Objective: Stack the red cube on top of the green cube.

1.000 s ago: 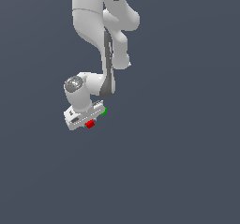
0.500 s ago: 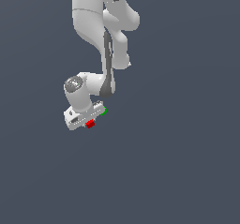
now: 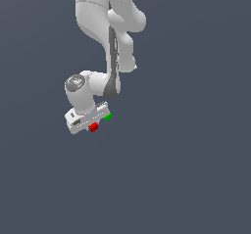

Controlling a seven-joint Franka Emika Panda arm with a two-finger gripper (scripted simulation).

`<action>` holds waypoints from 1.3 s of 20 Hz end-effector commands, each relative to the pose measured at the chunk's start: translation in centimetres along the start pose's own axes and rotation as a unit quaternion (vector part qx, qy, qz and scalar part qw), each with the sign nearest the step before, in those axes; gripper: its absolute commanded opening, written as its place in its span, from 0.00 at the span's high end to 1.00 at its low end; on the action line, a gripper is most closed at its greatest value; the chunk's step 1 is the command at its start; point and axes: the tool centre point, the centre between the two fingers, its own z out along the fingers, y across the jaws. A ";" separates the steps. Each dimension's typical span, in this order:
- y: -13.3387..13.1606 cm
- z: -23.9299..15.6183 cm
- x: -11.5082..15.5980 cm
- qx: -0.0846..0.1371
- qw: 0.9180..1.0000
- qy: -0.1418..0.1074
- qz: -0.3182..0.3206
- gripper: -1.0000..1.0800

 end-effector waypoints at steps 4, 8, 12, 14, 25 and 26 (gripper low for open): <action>0.0 -3.8 0.0 -0.001 1.000 0.001 0.000 1.00; 0.0 -6.1 0.0 -0.001 1.000 0.001 0.000 1.00; 0.0 -7.5 0.0 -0.001 1.000 0.001 0.000 1.00; 0.0 -7.8 0.0 -0.001 1.000 0.001 0.000 1.00; -1.4 -6.9 -0.4 -0.001 1.000 0.001 0.000 1.00; -1.8 -6.7 -0.5 -0.001 1.000 0.001 0.000 1.00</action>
